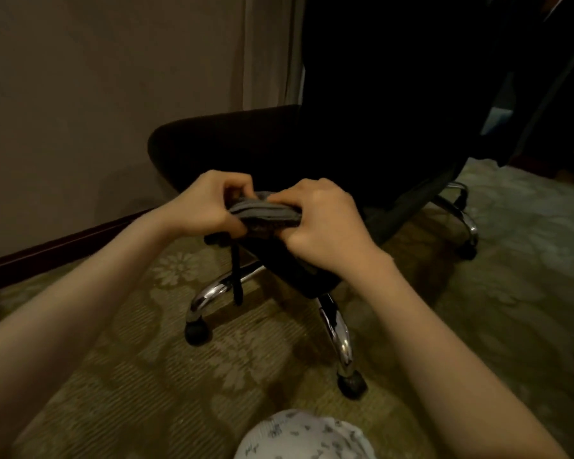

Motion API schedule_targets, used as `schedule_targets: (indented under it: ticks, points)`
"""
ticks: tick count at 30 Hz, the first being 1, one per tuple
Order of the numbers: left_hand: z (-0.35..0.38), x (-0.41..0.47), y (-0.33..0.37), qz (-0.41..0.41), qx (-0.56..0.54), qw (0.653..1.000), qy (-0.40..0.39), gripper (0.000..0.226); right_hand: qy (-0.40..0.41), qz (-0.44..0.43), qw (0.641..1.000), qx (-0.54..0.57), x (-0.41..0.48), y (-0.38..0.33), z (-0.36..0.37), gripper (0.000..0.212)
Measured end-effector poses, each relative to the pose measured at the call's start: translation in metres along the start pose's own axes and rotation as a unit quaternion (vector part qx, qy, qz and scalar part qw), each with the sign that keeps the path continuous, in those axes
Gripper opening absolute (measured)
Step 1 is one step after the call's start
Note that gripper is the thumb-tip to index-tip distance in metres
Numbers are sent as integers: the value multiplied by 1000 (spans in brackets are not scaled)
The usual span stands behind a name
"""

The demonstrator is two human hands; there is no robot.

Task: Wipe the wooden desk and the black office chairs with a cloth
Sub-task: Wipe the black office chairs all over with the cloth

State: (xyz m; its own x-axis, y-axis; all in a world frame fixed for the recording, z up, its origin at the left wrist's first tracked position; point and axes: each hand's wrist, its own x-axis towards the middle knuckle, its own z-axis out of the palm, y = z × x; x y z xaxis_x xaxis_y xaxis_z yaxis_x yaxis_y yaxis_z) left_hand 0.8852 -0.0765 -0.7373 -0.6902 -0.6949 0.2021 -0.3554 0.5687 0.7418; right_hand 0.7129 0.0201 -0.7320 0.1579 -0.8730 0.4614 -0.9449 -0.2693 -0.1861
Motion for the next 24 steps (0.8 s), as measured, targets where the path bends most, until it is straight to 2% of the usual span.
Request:
schedule_targets:
  ticks: [3,5,6,7,9,11,16,18,21,24]
  points:
    - [4,-11,-8,-24,9,999,-32,27,22,-29,998,-60,-24,-17,21,50]
    - [3,-18,-14,-38,62,996,-59,27,17,-14,996,-85,-32,-34,38,51]
    - [3,-21,-19,-42,114,989,-86,26,-7,-7,996,-92,-34,-42,47,51]
    - [6,-26,-24,-50,180,974,-124,26,-66,1,995,-75,-37,-49,55,50]
    - [16,-37,-37,-88,291,932,-199,30,-158,3,987,-26,-47,-56,73,44]
    - [22,-47,-45,-98,287,927,-218,31,-178,6,984,13,-56,-55,83,43]
    - [-15,-39,-20,-86,179,973,-122,31,-86,9,995,42,-26,-56,55,39]
    - [-33,-23,-7,-76,175,976,-106,25,-58,54,994,78,-9,-53,31,32]
    - [-50,1,14,-39,160,984,-67,29,-26,129,978,159,10,-43,-1,33]
    - [-48,17,24,-17,132,991,-32,22,22,130,985,108,21,-33,-16,37]
